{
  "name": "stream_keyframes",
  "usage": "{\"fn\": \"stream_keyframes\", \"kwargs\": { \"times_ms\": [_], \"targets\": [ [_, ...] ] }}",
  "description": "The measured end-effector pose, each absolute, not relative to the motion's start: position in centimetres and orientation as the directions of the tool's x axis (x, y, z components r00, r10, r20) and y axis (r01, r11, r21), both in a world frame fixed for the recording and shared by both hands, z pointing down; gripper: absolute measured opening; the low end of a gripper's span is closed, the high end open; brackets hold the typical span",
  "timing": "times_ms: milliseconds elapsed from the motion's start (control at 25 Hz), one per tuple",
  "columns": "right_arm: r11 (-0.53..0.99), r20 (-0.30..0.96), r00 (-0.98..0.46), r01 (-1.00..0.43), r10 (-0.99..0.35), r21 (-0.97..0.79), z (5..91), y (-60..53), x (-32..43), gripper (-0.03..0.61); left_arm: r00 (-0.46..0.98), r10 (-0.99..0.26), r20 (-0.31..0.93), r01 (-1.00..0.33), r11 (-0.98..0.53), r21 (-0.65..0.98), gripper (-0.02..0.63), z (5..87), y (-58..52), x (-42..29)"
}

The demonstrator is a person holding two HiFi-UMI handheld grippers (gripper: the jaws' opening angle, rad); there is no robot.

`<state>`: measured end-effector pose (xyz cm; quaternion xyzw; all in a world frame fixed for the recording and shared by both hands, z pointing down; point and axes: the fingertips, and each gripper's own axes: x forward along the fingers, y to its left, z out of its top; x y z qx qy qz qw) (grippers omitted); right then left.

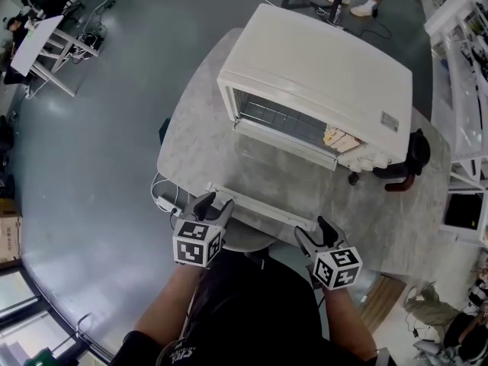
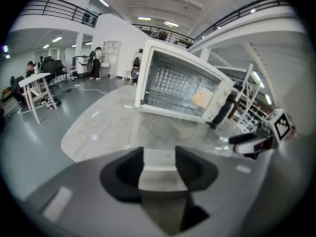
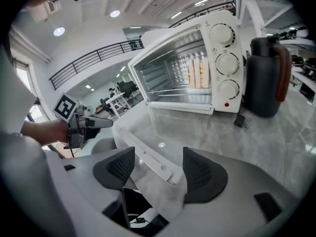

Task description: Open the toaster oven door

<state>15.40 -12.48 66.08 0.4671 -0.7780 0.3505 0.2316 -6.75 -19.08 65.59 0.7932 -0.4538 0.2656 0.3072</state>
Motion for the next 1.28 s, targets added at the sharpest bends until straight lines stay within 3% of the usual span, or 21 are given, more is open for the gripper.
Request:
{"fn": "stream_keyframes", "kwargs": {
  "times_ms": [160, 320, 440, 600, 960, 1160, 1280],
  "targets": [
    [0.280, 0.729, -0.437, -0.899, -0.527, -0.337, 67.9, -11.0, 16.0, 0.316, 0.366, -0.572, 0.734, -0.922, -0.330, 0.203, 0.266, 67.0, -19.3, -9.8],
    [0.250, 0.746, -0.445, -0.895, -0.495, -0.369, 69.1, -10.3, 15.7, 0.318, 0.375, -0.551, 0.745, -0.920, -0.322, 0.224, 0.284, 68.0, -19.5, -10.7],
    [0.225, 0.759, -0.426, -0.905, -0.493, -0.361, 69.5, -10.6, 15.8, 0.303, 0.397, -0.530, 0.749, -0.909, -0.337, 0.244, 0.284, 68.6, -19.7, -10.5],
    [0.176, 0.755, -0.395, -0.917, -0.524, -0.357, 68.9, -11.3, 16.4, 0.236, 0.425, -0.526, 0.737, -0.897, -0.355, 0.264, 0.282, 67.8, -20.4, -9.7],
    [0.171, 0.695, -0.363, -0.928, -0.621, -0.331, 62.8, -13.1, 17.0, 0.258, 0.435, -0.603, 0.669, -0.877, -0.451, 0.164, 0.279, 60.2, -21.4, -7.5],
    [0.166, 0.632, -0.330, -0.938, -0.701, -0.306, 59.3, -16.1, 18.2, 0.203, 0.435, -0.642, 0.632, -0.875, -0.468, 0.127, 0.256, 57.3, -24.1, -6.9],
    [0.146, 0.572, -0.341, -0.922, -0.745, -0.360, 57.3, -17.9, 19.0, 0.213, 0.444, -0.652, 0.614, -0.870, -0.478, 0.122, 0.241, 56.3, -25.8, -6.6]
  ]
}}
